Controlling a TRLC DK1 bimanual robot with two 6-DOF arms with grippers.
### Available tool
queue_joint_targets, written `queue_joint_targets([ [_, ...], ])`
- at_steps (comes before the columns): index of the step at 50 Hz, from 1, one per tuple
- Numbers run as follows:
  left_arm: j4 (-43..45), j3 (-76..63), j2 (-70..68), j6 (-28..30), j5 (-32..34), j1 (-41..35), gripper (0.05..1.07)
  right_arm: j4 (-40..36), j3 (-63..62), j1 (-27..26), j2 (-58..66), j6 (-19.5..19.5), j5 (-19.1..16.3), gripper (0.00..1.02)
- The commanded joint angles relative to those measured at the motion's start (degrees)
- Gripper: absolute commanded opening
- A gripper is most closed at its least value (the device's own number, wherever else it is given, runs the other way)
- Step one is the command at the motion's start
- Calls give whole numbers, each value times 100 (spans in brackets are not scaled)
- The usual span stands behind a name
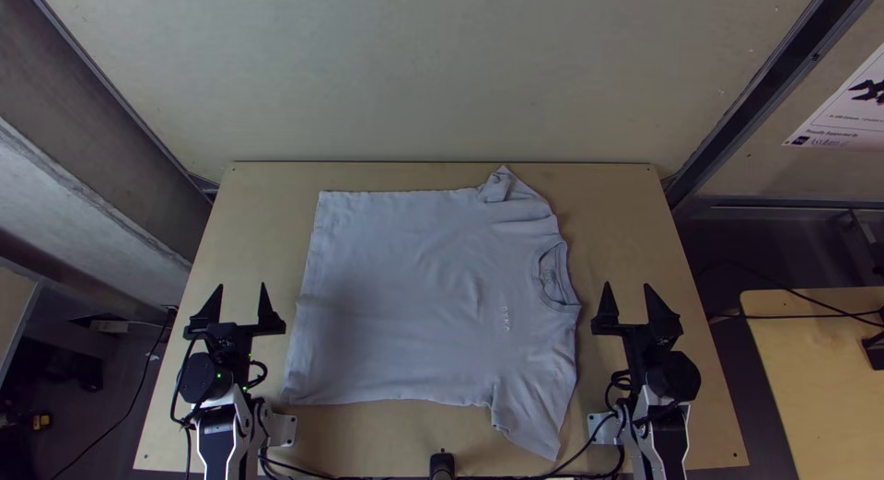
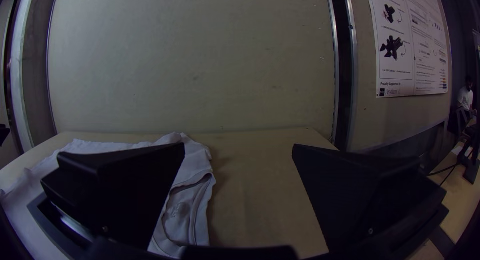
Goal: Fold the t-shirt
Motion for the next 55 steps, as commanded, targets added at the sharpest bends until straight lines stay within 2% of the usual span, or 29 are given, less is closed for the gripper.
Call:
queue_joint_targets([
  [1,-165,-235,-58,92,15,27,102,-126,-27,-16,-21,32,41,99],
  [48,-148,-226,-67,-40,-3,-17,102,-144,-27,-25,-21,102,41,99],
  [55,-121,-217,-75,4,-38,185,102,-56,26,-60,-30,93,102,99],
])
